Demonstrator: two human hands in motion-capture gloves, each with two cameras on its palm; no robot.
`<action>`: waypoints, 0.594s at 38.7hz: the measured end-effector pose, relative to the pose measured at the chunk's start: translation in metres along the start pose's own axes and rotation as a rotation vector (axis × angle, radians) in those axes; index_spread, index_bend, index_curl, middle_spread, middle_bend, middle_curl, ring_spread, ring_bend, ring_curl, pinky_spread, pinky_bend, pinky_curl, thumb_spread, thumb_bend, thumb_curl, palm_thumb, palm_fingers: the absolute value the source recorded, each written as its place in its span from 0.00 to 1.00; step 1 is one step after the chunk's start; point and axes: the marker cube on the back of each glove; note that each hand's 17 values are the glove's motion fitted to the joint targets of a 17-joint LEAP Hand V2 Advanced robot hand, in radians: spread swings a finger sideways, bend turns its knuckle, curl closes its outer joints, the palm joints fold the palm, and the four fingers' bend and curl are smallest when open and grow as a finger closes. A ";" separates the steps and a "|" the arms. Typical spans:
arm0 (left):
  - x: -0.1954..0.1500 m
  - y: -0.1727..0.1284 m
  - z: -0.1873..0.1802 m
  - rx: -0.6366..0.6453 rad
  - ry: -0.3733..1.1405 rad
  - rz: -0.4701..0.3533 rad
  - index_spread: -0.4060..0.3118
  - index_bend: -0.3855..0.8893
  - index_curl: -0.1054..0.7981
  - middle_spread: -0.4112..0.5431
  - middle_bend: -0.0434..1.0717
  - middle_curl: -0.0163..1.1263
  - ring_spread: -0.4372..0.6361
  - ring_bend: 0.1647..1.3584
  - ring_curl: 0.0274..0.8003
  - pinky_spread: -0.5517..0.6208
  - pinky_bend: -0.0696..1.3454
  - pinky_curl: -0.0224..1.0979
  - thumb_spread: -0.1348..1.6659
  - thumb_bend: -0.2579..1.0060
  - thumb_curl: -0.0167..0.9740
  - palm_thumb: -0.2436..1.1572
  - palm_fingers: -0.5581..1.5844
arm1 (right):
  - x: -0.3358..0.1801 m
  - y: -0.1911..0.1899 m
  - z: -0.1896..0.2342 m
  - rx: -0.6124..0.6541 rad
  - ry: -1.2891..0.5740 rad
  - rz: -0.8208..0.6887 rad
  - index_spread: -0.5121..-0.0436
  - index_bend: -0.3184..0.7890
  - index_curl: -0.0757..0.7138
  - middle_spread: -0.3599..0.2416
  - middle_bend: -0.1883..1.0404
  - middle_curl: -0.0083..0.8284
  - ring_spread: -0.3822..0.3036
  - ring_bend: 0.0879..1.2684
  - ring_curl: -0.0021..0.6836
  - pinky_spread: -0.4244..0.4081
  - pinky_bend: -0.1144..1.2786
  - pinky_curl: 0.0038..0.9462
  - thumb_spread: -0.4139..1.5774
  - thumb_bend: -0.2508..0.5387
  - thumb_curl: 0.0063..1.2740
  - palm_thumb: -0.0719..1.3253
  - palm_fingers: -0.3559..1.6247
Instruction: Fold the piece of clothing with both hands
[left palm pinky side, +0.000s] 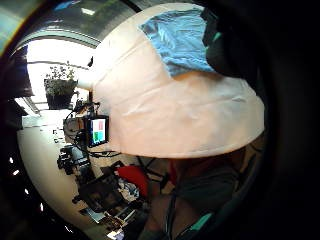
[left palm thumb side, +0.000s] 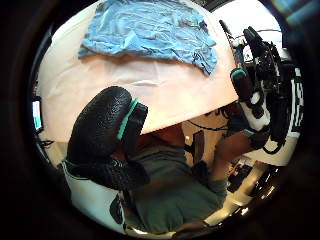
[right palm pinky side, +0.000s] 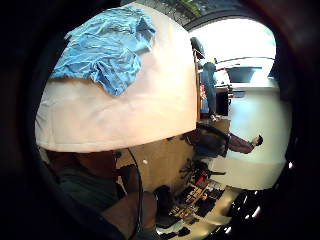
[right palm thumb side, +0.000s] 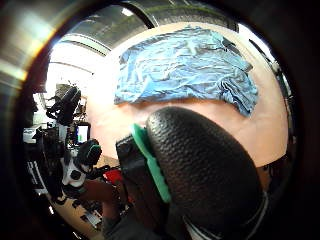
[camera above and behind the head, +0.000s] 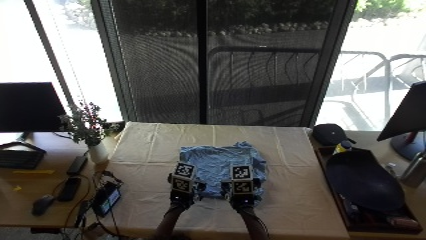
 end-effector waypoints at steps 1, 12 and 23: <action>0.000 0.001 -0.001 0.000 0.000 0.000 0.48 0.36 0.14 0.45 0.19 0.05 0.47 0.22 0.07 0.48 0.45 0.13 0.32 0.30 0.06 0.31 0.51 | 0.000 0.000 0.000 0.000 0.001 0.000 0.70 0.40 0.13 0.58 0.31 0.06 0.60 0.08 0.03 0.64 0.43 0.11 0.43 0.43 0.01 0.15 0.28; -0.007 0.002 -0.010 0.011 0.005 -0.007 0.41 0.39 0.22 0.46 0.21 0.17 0.52 0.31 0.26 0.49 0.56 0.27 0.60 0.28 0.14 0.34 0.45 | -0.003 0.001 -0.009 0.018 0.010 -0.009 0.37 0.41 0.24 0.57 0.32 0.19 0.66 0.10 0.14 0.74 0.49 0.24 0.71 0.42 0.06 0.17 0.24; -0.007 0.003 -0.010 0.009 -0.001 -0.002 0.40 0.40 0.28 0.46 0.21 0.23 0.53 0.33 0.30 0.49 0.58 0.31 0.69 0.24 0.20 0.35 0.44 | -0.004 -0.002 -0.006 0.018 0.012 -0.022 0.29 0.41 0.31 0.57 0.32 0.27 0.68 0.11 0.21 0.77 0.51 0.28 0.80 0.37 0.10 0.18 0.23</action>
